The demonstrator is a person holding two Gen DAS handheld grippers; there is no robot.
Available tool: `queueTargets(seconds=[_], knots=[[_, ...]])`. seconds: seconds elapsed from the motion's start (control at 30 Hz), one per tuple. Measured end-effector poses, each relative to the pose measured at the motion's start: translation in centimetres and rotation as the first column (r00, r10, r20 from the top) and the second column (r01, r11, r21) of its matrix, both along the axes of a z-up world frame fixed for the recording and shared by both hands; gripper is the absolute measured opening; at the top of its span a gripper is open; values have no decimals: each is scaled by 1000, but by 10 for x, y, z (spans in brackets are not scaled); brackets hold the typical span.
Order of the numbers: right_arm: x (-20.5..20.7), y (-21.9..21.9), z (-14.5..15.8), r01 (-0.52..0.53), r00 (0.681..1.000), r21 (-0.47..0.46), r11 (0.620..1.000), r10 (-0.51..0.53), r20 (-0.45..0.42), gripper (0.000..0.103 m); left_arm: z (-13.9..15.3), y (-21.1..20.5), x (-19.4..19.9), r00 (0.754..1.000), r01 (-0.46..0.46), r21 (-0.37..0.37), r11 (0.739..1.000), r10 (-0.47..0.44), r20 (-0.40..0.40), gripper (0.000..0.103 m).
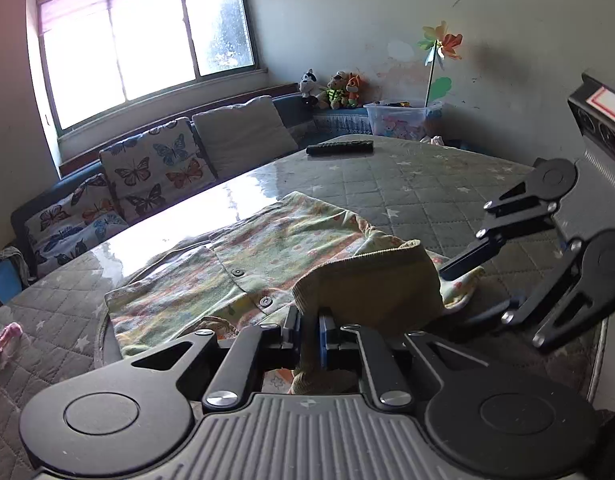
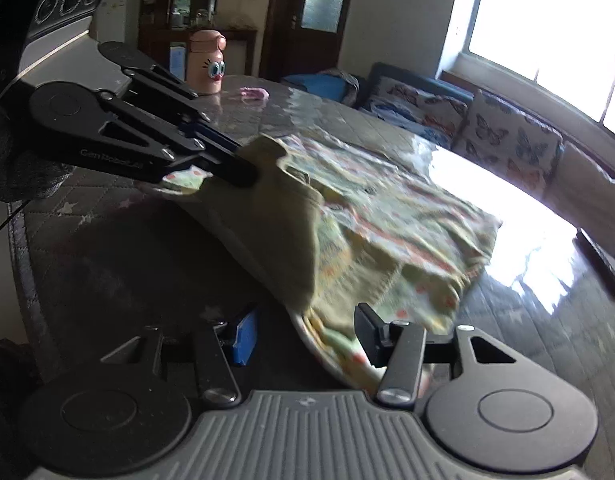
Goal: Fold clothes
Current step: 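Grasp the shirt hem with the left gripper while the right gripper grasps the hem, then lift the hem with both grippers and fold it toward the collar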
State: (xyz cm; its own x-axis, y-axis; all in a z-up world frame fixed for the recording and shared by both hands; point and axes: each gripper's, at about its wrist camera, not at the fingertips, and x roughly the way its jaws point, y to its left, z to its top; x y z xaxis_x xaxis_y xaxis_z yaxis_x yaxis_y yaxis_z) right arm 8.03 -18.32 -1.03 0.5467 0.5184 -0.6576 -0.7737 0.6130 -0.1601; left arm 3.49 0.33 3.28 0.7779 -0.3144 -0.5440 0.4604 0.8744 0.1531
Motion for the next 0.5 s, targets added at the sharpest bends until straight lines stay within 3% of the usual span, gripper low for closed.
queueTargets(seconds=[0.1, 0.17, 0.27, 0.3, 0.4, 0.5], knots=[[7, 12, -5, -22, 1000, 2, 1000, 22, -4, 45, -1, 2, 0, 1000, -10, -3, 1000, 10, -10, 10], [13, 14, -4, -28, 999, 16, 999, 28, -35, 22, -1, 4, -1, 1000, -18, -5, 1000, 18, -18, 13], [19, 14, 1, -16, 997, 45, 999, 19, -75, 16, -1, 10, -11, 1000, -21, 4, 1000, 21, -12, 15], [21, 14, 4, -9, 996, 56, 998, 14, -83, 15, 0, 12, -15, 1000, -23, 14, 1000, 24, -7, 19], [28, 12, 12, 11, 995, 88, 996, -3, -98, 14, -1, 20, -31, 999, -33, 48, 998, 33, 10, 48], [33, 12, 19, 25, 995, 108, 994, -15, -100, 13, -4, 28, -46, 999, -45, 90, 995, 43, 25, 52]])
